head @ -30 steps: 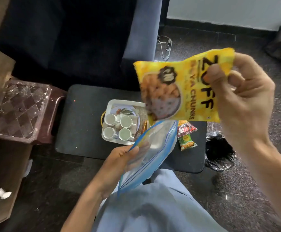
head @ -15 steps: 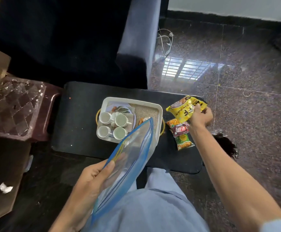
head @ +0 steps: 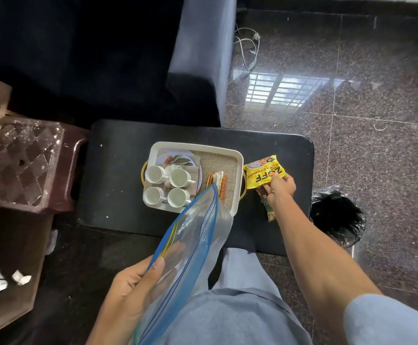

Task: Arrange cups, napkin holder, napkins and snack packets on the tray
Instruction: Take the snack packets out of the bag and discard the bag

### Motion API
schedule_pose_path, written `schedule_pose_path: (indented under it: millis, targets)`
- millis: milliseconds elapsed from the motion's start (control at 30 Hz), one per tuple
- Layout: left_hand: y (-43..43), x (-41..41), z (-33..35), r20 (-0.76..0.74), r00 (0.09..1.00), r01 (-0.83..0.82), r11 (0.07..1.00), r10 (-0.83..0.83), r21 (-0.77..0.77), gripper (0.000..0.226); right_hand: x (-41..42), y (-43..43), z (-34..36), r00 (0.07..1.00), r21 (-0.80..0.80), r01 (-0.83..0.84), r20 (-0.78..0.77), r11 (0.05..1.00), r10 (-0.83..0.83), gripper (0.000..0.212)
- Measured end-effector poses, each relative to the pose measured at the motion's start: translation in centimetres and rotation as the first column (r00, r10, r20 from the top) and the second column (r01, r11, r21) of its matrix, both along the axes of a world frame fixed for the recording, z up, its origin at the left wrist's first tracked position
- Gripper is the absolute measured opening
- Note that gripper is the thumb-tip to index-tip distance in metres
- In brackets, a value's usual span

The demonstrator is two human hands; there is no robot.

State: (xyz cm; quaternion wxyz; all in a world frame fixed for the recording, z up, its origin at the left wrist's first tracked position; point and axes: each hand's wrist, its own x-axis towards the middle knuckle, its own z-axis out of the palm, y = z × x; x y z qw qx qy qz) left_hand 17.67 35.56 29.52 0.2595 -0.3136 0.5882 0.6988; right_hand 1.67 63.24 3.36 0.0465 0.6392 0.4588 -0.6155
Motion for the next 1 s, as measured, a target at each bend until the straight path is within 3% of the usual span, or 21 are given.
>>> schedule_pose_path:
  millis: [300,400,467,567,633,700,767,900,967,1000]
  targets:
    - [0.7,-1.8,0.3,-0.04,0.999,0.033,0.999,-0.033,-0.002,0.035,4.5,0.6,3.0,0.992,-0.114,0.019,-0.124,0.993,-0.033,0.045]
    - [1.2,-2.6,0.8,-0.083,0.995,0.063,0.998,-0.063,-0.003,0.038,6.6,0.5,7.1,0.947,-0.144,-0.185,-0.291,0.972,0.137,0.038]
    - [1.7,-3.1,0.8,-0.121,0.989,0.083,0.996,-0.086,-0.029,0.04,8.3,0.2,10.5,0.799,-0.028,-0.465,-0.444,0.885,0.405,0.04]
    - [2.9,-4.0,0.4,-0.159,0.982,0.088,0.994,-0.097,-0.061,0.041,10.8,-0.4,14.9,0.38,0.233,-0.789,-0.541,0.568,0.75,0.079]
    - [4.2,-4.5,0.1,-0.173,0.974,0.135,0.988,-0.145,-0.07,0.041,12.1,-1.1,16.8,0.173,0.339,-0.856,-0.523,0.39,0.835,0.11]
    - [5.9,-4.7,-0.1,-0.195,0.952,0.22,0.97,-0.237,-0.108,0.036,12.9,-2.4,17.7,0.065,0.401,-0.859,-0.532,0.319,0.844,0.124]
    - [8.0,-4.8,-0.4,-0.236,0.902,0.326,0.928,-0.363,-0.182,0.026,13.3,-3.9,18.2,0.059,0.438,-0.82,-0.577,0.37,0.814,0.11]
    - [10.5,-4.8,-0.2,-0.269,0.736,0.519,0.773,-0.621,-0.364,0.037,13.0,-4.5,18.2,0.264,0.469,-0.64,-0.61,0.609,0.747,0.069]
    - [10.3,-5.0,0.2,-0.303,0.671,0.505,0.716,-0.677,-0.482,0.037,12.7,-3.8,18.0,0.37,0.414,-0.589,-0.625,0.694,0.687,0.056]
    - [9.9,-5.0,0.4,-0.344,0.687,0.432,0.74,-0.64,-0.515,0.032,12.5,-3.5,17.9,0.423,0.39,-0.542,-0.64,0.745,0.642,0.049]
